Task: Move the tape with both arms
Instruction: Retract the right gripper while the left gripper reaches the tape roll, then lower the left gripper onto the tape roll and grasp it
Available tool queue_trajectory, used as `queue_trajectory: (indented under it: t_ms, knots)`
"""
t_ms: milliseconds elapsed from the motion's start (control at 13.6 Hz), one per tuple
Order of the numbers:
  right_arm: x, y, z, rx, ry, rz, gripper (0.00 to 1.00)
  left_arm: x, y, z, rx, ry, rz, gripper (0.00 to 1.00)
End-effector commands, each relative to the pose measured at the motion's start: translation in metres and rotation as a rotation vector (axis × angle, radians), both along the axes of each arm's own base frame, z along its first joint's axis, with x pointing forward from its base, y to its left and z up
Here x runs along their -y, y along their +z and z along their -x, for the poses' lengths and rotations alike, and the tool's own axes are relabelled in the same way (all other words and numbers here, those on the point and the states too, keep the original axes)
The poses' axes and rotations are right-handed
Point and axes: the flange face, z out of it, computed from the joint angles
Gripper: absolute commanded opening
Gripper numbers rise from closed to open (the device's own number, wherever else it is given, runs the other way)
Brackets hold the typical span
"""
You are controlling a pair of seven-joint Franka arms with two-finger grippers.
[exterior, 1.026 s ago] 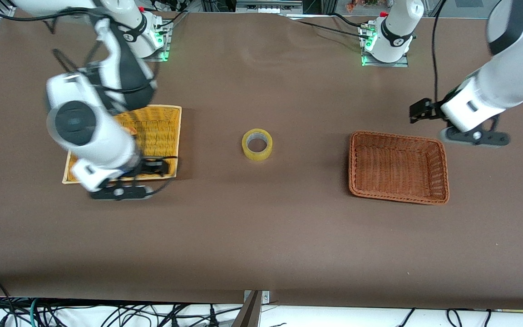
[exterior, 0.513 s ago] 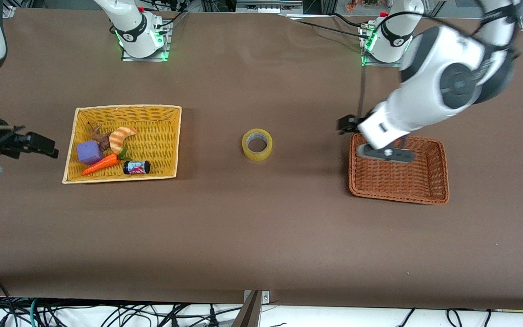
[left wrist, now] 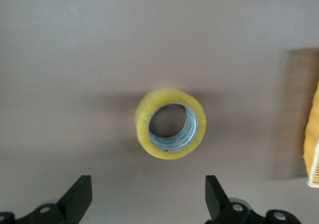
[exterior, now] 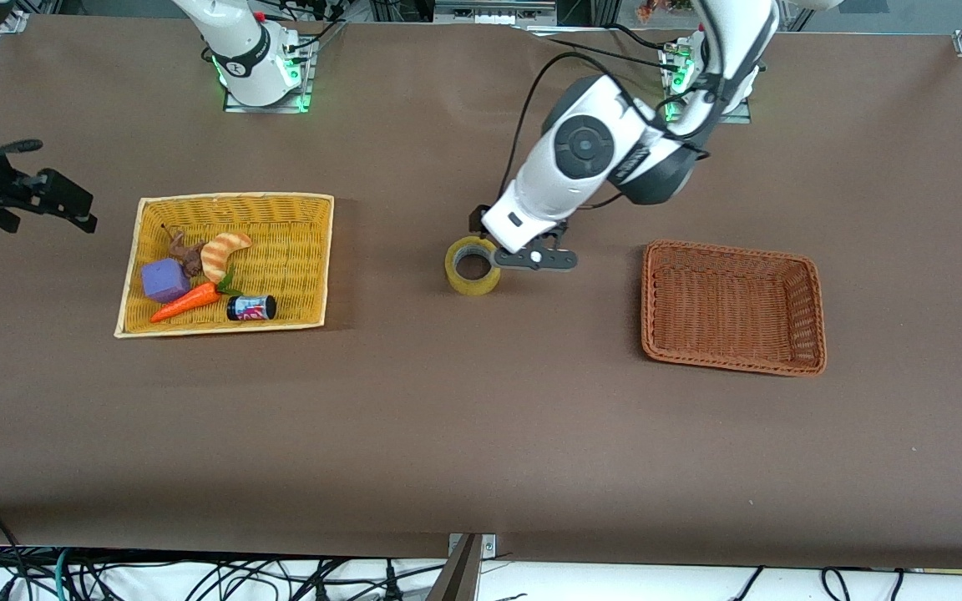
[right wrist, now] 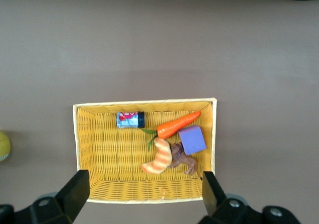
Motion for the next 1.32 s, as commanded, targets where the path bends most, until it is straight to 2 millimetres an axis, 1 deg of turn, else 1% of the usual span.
queue_trajectory:
  t_ms: [0,73,147,293,513,586,733,806,953,1026,1099,1172,1246]
  knots:
    - [0.010,-0.007,0.005,0.002,-0.008,0.008,1.00,0.000,-0.052,0.008,-0.017,0.013,-0.015,1.00]
    - [0.007,-0.012,0.002,-0.006,-0.005,0.007,1.00,0.003,-0.069,0.010,-0.025,0.012,-0.021,1.00]
    - [0.007,-0.011,0.001,-0.004,-0.007,0.006,1.00,0.007,-0.080,0.015,-0.035,0.008,-0.025,1.00]
    - [0.010,-0.010,-0.005,-0.010,-0.003,0.002,1.00,0.012,-0.091,0.017,-0.036,0.012,-0.023,1.00]
    - [0.013,-0.009,-0.006,-0.014,-0.011,-0.005,1.00,0.028,-0.125,0.028,-0.010,0.023,-0.008,1.00]
    - [0.013,-0.010,-0.007,-0.015,-0.011,-0.004,1.00,0.025,-0.135,0.027,-0.015,0.034,-0.018,1.00]
    - [0.012,-0.011,-0.008,-0.018,-0.011,-0.009,1.00,0.018,-0.141,0.022,-0.013,0.043,-0.030,1.00]
    - [0.012,-0.012,-0.008,-0.016,-0.014,-0.012,1.00,0.018,-0.141,0.021,-0.013,0.047,-0.030,1.00]
    - [0.005,-0.013,-0.010,-0.012,-0.007,-0.013,1.00,0.016,-0.140,0.019,-0.010,0.052,-0.031,0.99]
    - [0.004,-0.013,-0.010,-0.012,-0.003,-0.013,1.00,0.016,-0.143,0.019,-0.009,0.042,-0.035,0.93]
    - [0.004,-0.014,-0.010,-0.015,-0.002,-0.015,1.00,0.015,-0.153,0.020,-0.007,0.035,-0.051,0.76]
    - [0.005,-0.014,-0.010,-0.015,-0.003,-0.013,1.00,0.018,-0.160,0.024,-0.001,0.031,-0.056,0.48]
    - [0.007,-0.015,-0.010,-0.018,-0.004,-0.013,1.00,0.021,-0.160,0.024,0.014,0.026,-0.050,0.28]
